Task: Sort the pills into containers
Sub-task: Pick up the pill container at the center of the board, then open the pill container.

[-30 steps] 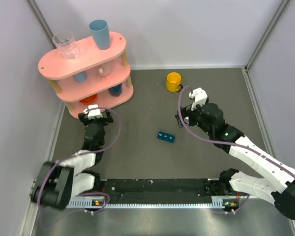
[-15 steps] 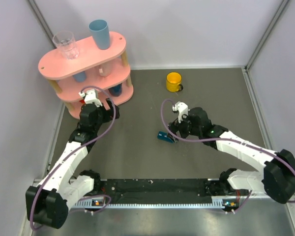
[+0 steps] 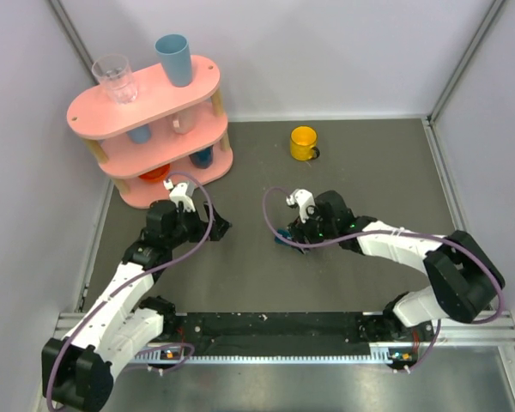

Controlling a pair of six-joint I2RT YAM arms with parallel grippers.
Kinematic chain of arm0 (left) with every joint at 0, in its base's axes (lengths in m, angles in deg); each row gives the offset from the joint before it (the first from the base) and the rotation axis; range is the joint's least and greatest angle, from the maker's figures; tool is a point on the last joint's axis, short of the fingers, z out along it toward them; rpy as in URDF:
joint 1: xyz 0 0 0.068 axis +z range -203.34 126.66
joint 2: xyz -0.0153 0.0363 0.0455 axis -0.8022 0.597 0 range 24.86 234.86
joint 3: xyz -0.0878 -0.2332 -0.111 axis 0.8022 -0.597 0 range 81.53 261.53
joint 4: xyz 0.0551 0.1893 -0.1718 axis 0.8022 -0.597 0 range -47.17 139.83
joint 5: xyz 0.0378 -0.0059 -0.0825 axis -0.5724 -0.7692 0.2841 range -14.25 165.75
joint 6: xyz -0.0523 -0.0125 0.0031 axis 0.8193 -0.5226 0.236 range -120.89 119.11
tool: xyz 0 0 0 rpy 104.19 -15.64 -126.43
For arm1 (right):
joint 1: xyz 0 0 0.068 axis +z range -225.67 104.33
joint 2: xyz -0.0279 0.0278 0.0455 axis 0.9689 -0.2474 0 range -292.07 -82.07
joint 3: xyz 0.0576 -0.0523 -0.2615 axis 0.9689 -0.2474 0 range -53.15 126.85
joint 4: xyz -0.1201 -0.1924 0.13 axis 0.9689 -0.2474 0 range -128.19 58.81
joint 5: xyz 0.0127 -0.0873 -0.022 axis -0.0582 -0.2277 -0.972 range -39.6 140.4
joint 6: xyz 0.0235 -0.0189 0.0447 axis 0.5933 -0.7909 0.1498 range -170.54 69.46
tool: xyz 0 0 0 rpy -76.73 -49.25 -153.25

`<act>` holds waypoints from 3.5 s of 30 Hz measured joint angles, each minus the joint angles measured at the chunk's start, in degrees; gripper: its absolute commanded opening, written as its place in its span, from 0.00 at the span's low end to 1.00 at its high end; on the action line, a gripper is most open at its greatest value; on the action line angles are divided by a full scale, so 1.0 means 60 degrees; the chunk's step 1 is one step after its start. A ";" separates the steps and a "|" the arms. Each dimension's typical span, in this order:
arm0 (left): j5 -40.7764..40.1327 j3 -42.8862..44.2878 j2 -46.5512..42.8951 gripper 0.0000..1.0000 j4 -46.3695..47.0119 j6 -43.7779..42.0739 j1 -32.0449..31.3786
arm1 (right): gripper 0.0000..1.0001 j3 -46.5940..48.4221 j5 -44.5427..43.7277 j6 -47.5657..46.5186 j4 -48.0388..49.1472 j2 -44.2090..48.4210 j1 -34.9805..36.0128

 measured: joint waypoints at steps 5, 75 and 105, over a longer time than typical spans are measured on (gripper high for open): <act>0.0397 -0.0087 -0.0004 0.97 -0.0025 0.0000 -0.0026 | 0.70 0.0608 0.0015 -0.0412 -0.0240 -0.0637 0.0080; 0.4379 0.0248 -0.1483 0.98 0.1202 0.4098 -0.1064 | 0.00 0.2062 -0.2025 0.0991 -0.3690 0.2965 0.4615; 0.3213 0.0827 -0.0885 0.53 -0.0350 0.3424 -0.3796 | 0.00 0.3439 -0.4535 0.1129 -0.4335 0.2426 0.6808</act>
